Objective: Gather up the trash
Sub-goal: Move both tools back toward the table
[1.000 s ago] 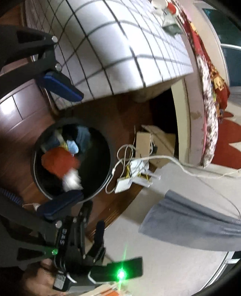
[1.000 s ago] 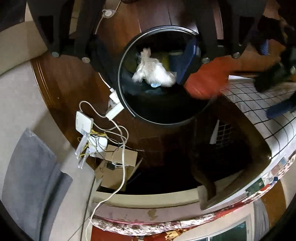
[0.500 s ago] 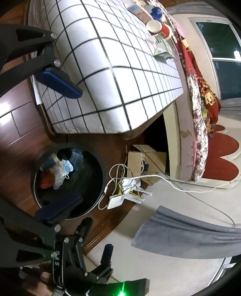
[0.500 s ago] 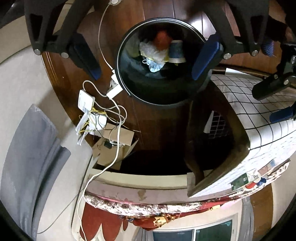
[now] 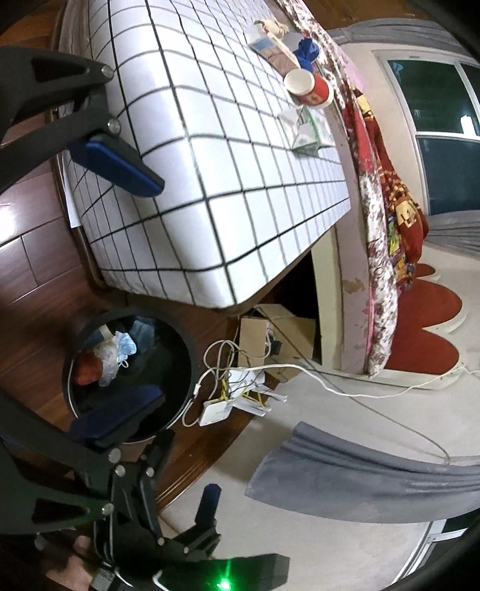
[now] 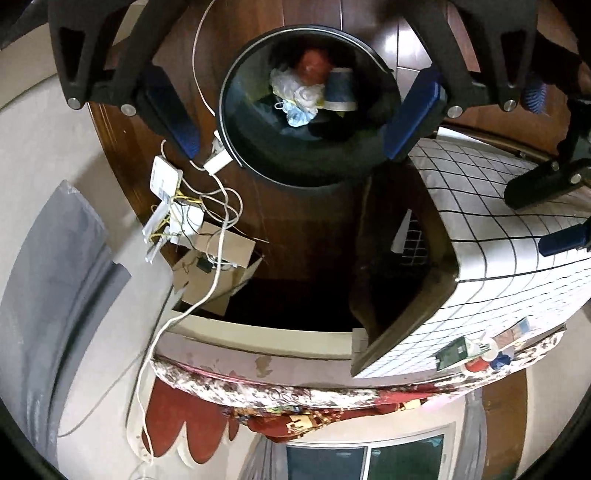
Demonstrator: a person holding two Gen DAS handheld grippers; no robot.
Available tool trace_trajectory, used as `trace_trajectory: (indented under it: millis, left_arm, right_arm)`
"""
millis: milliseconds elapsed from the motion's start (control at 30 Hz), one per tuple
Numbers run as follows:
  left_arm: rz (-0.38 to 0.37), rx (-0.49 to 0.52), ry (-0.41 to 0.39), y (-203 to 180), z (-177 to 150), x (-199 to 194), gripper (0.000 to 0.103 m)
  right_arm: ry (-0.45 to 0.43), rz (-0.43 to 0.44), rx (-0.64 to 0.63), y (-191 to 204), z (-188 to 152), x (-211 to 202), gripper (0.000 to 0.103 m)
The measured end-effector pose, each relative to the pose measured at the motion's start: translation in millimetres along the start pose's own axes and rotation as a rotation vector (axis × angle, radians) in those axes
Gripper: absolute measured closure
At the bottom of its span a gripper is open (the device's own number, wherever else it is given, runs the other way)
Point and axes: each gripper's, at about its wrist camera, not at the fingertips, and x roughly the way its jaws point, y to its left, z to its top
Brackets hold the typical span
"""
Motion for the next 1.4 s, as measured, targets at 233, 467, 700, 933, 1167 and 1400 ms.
trace_trajectory:
  millis: [233, 467, 700, 933, 1167, 1400]
  left_arm:
    - [0.044, -0.047, -0.050, 23, 8, -14, 0.001]
    - [0.103, -0.095, -0.095, 56, 16, -29, 0.001]
    - [0.172, -0.136, -0.113, 96, 15, -43, 0.001]
    - [0.277, -0.185, -0.131, 158, 18, -54, 0.001]
    - [0.324, -0.196, -0.133, 214, 31, -53, 0.001]
    - [0.327, -0.210, -0.132, 246, 39, -44, 0.001]
  right_arm:
    - [-0.074, 0.008, -0.048, 22, 19, -17, 0.001]
    - [-0.087, 0.020, -0.105, 49, 29, -29, 0.001]
    - [-0.101, 0.063, -0.113, 82, 54, -30, 0.001]
    - [-0.127, 0.134, -0.063, 117, 86, -19, 0.001]
    - [-0.147, 0.174, -0.049, 151, 122, -1, 0.001]
    - [-0.106, 0.230, 0.000, 178, 155, 21, 0.001]
